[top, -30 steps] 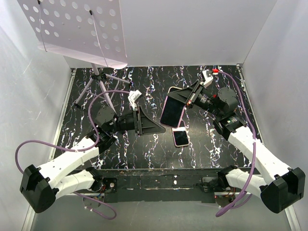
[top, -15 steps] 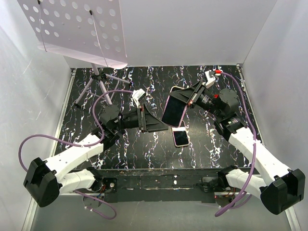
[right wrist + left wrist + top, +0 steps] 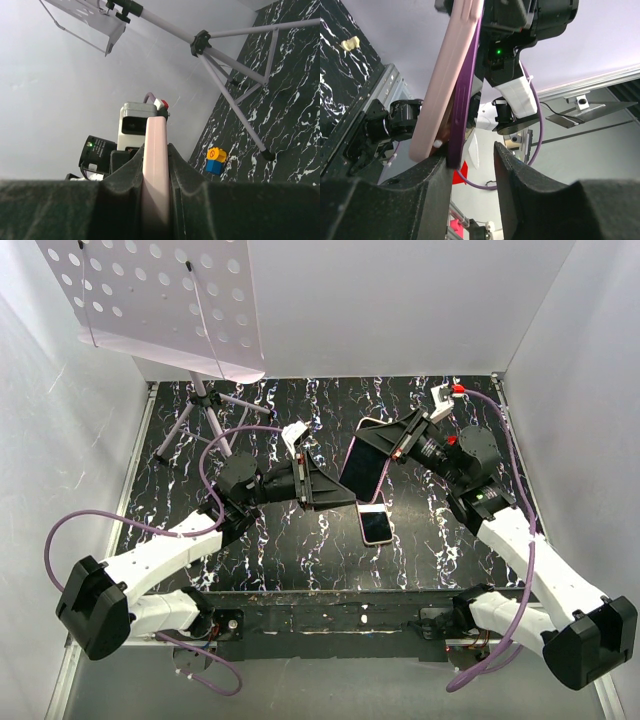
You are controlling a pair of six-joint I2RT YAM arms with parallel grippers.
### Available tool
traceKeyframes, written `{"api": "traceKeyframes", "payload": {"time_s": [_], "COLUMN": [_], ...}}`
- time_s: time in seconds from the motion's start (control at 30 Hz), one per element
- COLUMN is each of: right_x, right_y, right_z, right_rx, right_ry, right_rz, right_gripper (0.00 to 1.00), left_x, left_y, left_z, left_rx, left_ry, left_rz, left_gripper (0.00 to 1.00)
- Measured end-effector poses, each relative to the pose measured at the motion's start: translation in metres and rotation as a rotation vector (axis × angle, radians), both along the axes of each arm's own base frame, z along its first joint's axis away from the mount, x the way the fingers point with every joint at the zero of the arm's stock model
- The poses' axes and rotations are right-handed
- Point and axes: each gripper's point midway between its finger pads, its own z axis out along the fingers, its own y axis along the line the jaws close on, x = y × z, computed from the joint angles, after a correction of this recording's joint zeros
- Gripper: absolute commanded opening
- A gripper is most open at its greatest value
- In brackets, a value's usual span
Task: Take the phone out of the phone case
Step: Remove the phone case from the phone.
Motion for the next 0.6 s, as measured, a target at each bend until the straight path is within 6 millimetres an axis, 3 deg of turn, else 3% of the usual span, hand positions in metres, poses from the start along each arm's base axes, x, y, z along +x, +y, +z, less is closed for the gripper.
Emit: {"api": "traceKeyframes", "payload": {"time_s": [0.4, 0.47, 0.5, 0.53, 0.6], "right_x": [-0.010, -0.011, -0.012, -0.012, -0.014], "right_y": [0.005, 0.006, 0.006, 0.006, 0.005], "right_z": [-0.007, -0.007, -0.007, -0.006, -0.003], "right_rx": [-0.017, -0.019, -0.017, -0.014, -0.006], "right_ry": [0.000, 0.002, 0.004, 0.004, -0.003], "right_rz": [0.021, 0.023, 0.024, 0.026, 0.030], "right_gripper": [0.01, 0.01, 0.01, 0.01, 0.04], "left_x": [0.010, 0.010, 0.011, 0.012, 0.011], "left_y": [-0.003, -0.004, -0.004, -0.005, -0.007], "left_z": [0.002, 0.004, 0.006, 0.006, 0.006], "left_rx": [0.015, 0.018, 0.020, 0.023, 0.028], "left_ry": [0.014, 0.012, 0.008, 0.008, -0.002], "left_rz": [0.057, 0.057, 0.056, 0.056, 0.038], "left_gripper": [0.36, 0.23, 0.08, 0.00, 0.00]}}
